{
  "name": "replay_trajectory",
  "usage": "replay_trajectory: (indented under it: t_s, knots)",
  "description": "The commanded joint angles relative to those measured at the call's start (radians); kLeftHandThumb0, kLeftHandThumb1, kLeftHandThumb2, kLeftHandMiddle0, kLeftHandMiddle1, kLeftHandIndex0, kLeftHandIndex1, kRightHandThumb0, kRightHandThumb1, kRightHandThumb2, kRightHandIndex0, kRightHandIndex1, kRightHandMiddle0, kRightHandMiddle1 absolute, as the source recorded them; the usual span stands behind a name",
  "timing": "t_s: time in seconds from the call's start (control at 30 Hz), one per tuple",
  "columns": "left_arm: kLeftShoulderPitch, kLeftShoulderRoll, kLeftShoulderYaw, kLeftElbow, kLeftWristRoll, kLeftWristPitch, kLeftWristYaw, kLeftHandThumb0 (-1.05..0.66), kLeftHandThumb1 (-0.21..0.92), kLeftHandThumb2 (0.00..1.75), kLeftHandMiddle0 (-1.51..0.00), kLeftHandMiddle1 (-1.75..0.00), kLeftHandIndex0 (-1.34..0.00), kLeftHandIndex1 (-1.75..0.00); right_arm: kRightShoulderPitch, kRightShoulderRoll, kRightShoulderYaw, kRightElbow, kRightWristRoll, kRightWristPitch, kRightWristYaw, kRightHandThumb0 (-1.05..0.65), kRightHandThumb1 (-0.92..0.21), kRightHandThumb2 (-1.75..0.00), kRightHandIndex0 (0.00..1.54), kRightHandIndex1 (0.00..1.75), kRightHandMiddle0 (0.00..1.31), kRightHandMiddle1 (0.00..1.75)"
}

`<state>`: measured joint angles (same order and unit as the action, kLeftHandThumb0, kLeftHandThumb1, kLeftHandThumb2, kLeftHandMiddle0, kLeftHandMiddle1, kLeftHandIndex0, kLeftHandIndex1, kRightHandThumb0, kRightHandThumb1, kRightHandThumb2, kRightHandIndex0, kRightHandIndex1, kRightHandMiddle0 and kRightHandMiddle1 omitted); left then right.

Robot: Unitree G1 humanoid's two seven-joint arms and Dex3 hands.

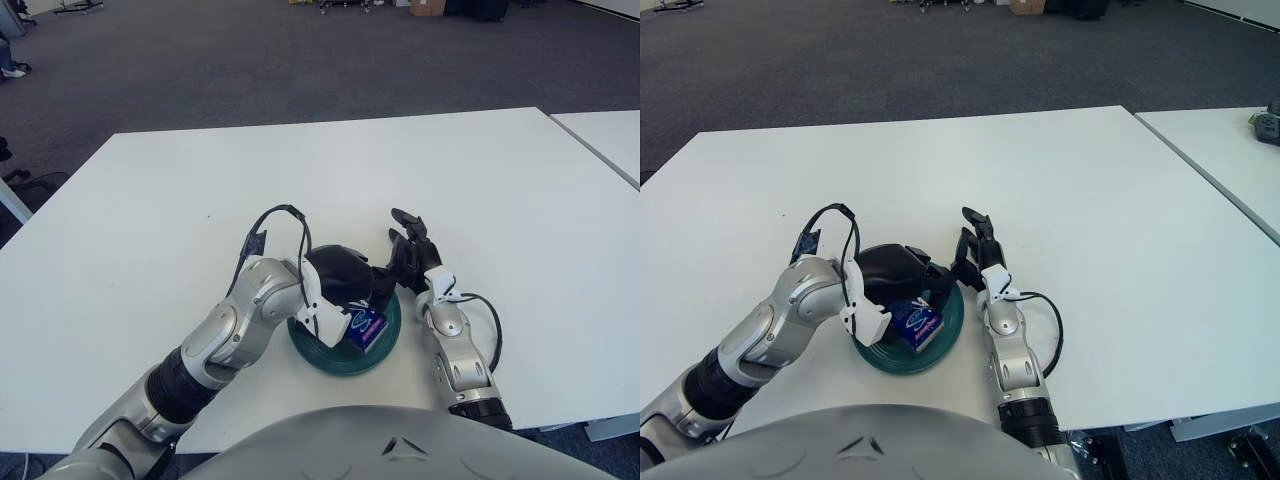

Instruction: Put the gum into the plate.

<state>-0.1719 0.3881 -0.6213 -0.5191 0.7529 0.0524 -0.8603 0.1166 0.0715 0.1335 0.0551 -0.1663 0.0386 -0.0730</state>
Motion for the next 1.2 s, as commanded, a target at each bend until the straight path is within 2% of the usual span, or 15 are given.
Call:
replay_trajectory:
  t_s: [0.0, 0.23, 0.5, 0.87, 1.03, 1.1, 1.13, 1.17]
  knots:
    - [0.008, 0.017, 0.010, 0.014, -0.001, -0.016, 0.020, 0.00, -0.03, 1.70, -0.81, -1.74, -0.70, -1.75, 0.024, -0.011, -0.008, 0.049, 0.013, 0.053, 0.011, -0.65, -0.92, -1.06, 0.24, 0.00, 0.00, 0.48]
    - [0.014, 0.031, 0.017, 0.034, 0.005, -0.047, 0.039, 0.00, -0.07, 1.74, -0.84, -1.75, -0.74, -1.72, 0.007, -0.017, -0.009, 0.062, 0.028, 0.082, 0.036, -0.65, -0.92, -1.06, 0.21, 0.00, 0.00, 0.46]
    - [0.020, 0.032, 0.028, 0.041, 0.014, -0.044, 0.053, 0.00, -0.08, 1.74, -0.84, -1.75, -0.75, -1.71, 0.014, -0.016, -0.014, 0.068, 0.052, 0.071, 0.049, -0.67, -0.92, -1.05, 0.21, 0.00, 0.00, 0.49]
    - [0.004, 0.072, 0.039, 0.073, 0.013, -0.082, 0.039, 0.00, -0.05, 1.71, -0.82, -1.75, -0.74, -1.69, 0.020, -0.003, -0.022, 0.112, 0.054, 0.019, 0.019, -0.68, -0.92, -1.04, 0.21, 0.00, 0.00, 0.50]
    - [0.010, 0.075, 0.041, 0.077, 0.033, -0.089, 0.052, 0.00, 0.14, 1.45, -0.72, -1.75, -0.66, -1.53, 0.009, 0.014, -0.036, 0.149, 0.071, -0.022, 0.000, -0.71, -0.92, -1.03, 0.23, 0.01, 0.00, 0.53]
    - [0.008, 0.087, 0.038, 0.081, 0.070, -0.098, 0.060, -0.01, 0.39, 1.15, -0.57, -1.74, -0.48, -1.51, 0.013, 0.012, -0.034, 0.153, 0.074, -0.034, 0.006, -0.72, -0.92, -1.03, 0.23, 0.01, 0.00, 0.54]
    - [0.008, 0.093, 0.036, 0.083, 0.087, -0.102, 0.064, -0.16, 0.45, 1.04, -0.51, -1.68, -0.41, -1.48, 0.015, 0.009, -0.033, 0.153, 0.075, -0.037, 0.011, -0.71, -0.92, -1.03, 0.23, 0.01, 0.00, 0.53]
    - [0.009, 0.095, 0.036, 0.085, 0.099, -0.105, 0.066, -0.39, 0.56, 0.82, -0.43, -1.57, -0.31, -1.43, 0.016, 0.007, -0.032, 0.154, 0.075, -0.040, 0.015, -0.71, -0.92, -1.02, 0.22, 0.00, 0.00, 0.52]
